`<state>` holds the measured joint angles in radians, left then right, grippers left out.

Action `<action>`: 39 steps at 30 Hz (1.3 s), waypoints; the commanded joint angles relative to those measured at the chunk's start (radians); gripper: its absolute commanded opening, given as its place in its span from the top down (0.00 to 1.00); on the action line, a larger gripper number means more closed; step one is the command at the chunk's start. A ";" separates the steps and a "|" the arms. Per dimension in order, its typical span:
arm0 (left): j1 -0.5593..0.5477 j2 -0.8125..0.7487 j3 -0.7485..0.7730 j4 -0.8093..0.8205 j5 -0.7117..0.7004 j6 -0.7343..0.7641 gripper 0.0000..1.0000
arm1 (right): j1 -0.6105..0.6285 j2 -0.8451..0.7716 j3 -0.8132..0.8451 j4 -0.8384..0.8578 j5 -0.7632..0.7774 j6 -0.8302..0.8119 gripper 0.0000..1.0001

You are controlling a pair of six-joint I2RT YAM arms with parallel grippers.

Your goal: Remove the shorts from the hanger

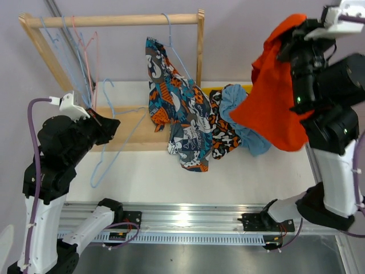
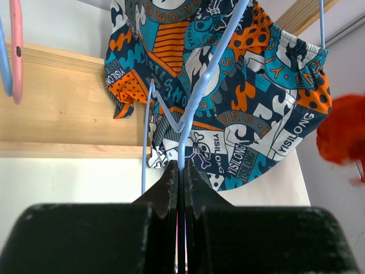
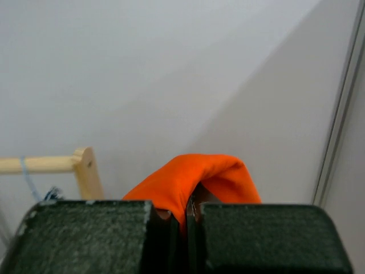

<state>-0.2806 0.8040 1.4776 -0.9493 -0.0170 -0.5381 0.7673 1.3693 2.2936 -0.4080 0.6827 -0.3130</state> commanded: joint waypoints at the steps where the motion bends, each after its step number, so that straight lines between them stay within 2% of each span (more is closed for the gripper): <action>1: -0.003 0.000 -0.022 0.083 0.037 0.026 1.00 | -0.190 0.121 0.147 -0.029 -0.300 0.086 1.00; 2: -0.003 -0.003 -0.026 0.087 0.038 0.027 1.00 | -0.244 0.141 0.155 -0.023 -0.346 0.113 1.00; 3: -0.003 -0.005 -0.037 0.090 0.038 0.032 1.00 | -0.348 0.158 0.138 0.013 -0.417 0.142 1.00; 5: -0.003 -0.008 -0.062 0.096 0.038 0.033 1.00 | -0.443 0.194 0.083 0.064 -0.489 0.245 1.00; 7: -0.003 -0.017 -0.076 0.101 0.040 0.036 1.00 | -0.520 0.211 -0.061 0.170 -0.523 0.285 1.00; 10: -0.003 -0.029 -0.097 0.096 0.040 0.038 1.00 | -0.548 0.228 -0.208 0.244 -0.523 0.345 1.00; 11: -0.003 -0.037 -0.102 0.095 0.042 0.040 1.00 | -0.548 0.215 -0.364 0.283 -0.522 0.353 1.00; 13: -0.003 -0.042 -0.102 0.090 0.037 0.050 1.00 | -0.548 0.148 -0.556 0.441 -0.517 0.391 1.00; 14: -0.003 -0.039 -0.099 0.087 0.035 0.053 1.00 | -0.549 0.127 -0.736 0.486 -0.499 0.409 1.00; 16: -0.003 -0.029 -0.080 0.080 0.026 0.059 1.00 | -0.551 0.067 -0.901 0.569 -0.470 0.498 1.00; 17: -0.003 -0.017 -0.073 0.081 0.025 0.061 1.00 | -0.550 0.053 -1.050 0.602 -0.495 0.523 1.00; 18: -0.003 -0.006 -0.059 0.083 0.025 0.063 1.00 | -0.550 0.048 -1.106 0.620 -0.515 0.576 1.00; 19: -0.003 0.001 -0.028 0.080 0.023 0.063 1.00 | -0.550 0.053 -1.149 0.615 -0.529 0.606 0.88; 20: -0.003 0.015 -0.008 0.078 0.023 0.066 1.00 | -0.550 0.065 -1.178 0.601 -0.540 0.632 0.64; 21: -0.003 0.044 0.031 0.073 0.022 0.070 1.00 | -0.550 0.076 -1.210 0.553 -0.551 0.653 0.31; 22: -0.003 0.063 0.073 0.063 0.022 0.073 1.00 | -0.548 0.083 -1.223 0.525 -0.548 0.708 0.20; 24: -0.003 0.119 0.147 0.054 0.022 0.087 1.00 | -0.524 0.053 -1.287 0.483 -0.558 0.726 0.14; 25: -0.003 0.141 0.195 0.041 -0.009 0.090 1.00 | -0.501 -0.025 -1.321 0.483 -0.539 0.721 0.11; 26: -0.003 0.162 0.252 0.035 -0.012 0.095 1.00 | -0.475 -0.076 -1.356 0.485 -0.516 0.713 0.01; 30: -0.003 0.268 0.412 0.012 -0.038 0.109 1.00 | -0.341 -0.361 -1.491 0.401 -0.427 0.726 0.01; 35: -0.003 0.455 0.633 0.018 -0.054 0.106 1.00 | -0.220 -0.733 -1.585 0.203 -0.417 0.804 0.01; 39: -0.003 0.567 0.725 0.070 -0.080 0.092 1.00 | -0.059 -0.886 -1.609 0.095 -0.397 0.838 0.01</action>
<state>-0.2813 1.3033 2.1418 -0.9340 -0.0616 -0.4522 0.6235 0.5373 0.7151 -0.1642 0.2459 0.4641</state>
